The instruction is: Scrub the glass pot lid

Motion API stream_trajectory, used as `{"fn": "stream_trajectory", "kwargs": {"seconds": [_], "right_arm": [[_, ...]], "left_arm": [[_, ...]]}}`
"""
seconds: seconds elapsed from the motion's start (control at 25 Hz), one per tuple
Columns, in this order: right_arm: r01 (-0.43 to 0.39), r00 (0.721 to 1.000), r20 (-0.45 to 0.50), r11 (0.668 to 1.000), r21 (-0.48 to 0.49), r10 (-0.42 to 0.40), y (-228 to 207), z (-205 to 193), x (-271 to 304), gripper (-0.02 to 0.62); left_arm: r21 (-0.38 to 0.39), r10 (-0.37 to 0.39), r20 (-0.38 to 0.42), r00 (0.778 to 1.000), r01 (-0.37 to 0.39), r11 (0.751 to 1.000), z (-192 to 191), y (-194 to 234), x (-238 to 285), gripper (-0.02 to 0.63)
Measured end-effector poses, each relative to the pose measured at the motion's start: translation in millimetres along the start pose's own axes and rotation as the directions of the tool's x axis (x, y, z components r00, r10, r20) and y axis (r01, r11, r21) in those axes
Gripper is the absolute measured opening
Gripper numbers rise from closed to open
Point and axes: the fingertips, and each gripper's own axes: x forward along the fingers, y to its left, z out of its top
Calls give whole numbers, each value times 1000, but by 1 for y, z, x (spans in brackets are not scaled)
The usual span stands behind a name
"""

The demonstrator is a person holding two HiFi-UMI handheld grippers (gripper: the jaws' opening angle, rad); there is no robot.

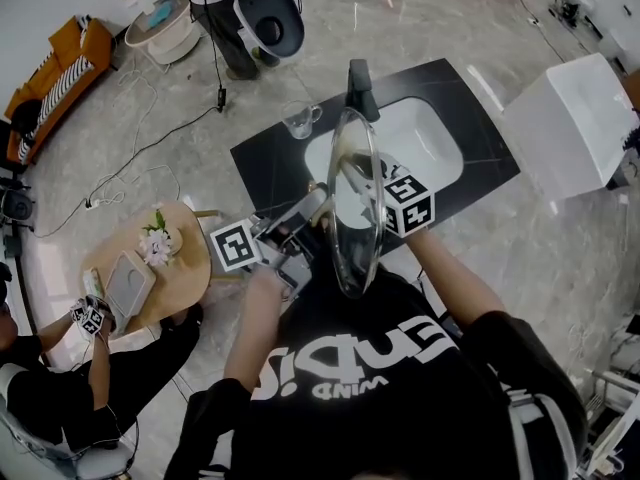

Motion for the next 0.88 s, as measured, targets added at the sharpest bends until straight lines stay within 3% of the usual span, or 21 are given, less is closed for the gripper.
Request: {"fn": "stream_trajectory", "kwargs": {"seconds": [0.88], "right_arm": [[-150, 976, -152, 987, 51, 157, 52, -72, -2, 37]], "left_arm": [[-34, 0, 110, 994, 4, 999, 19, 8, -9, 176]]}}
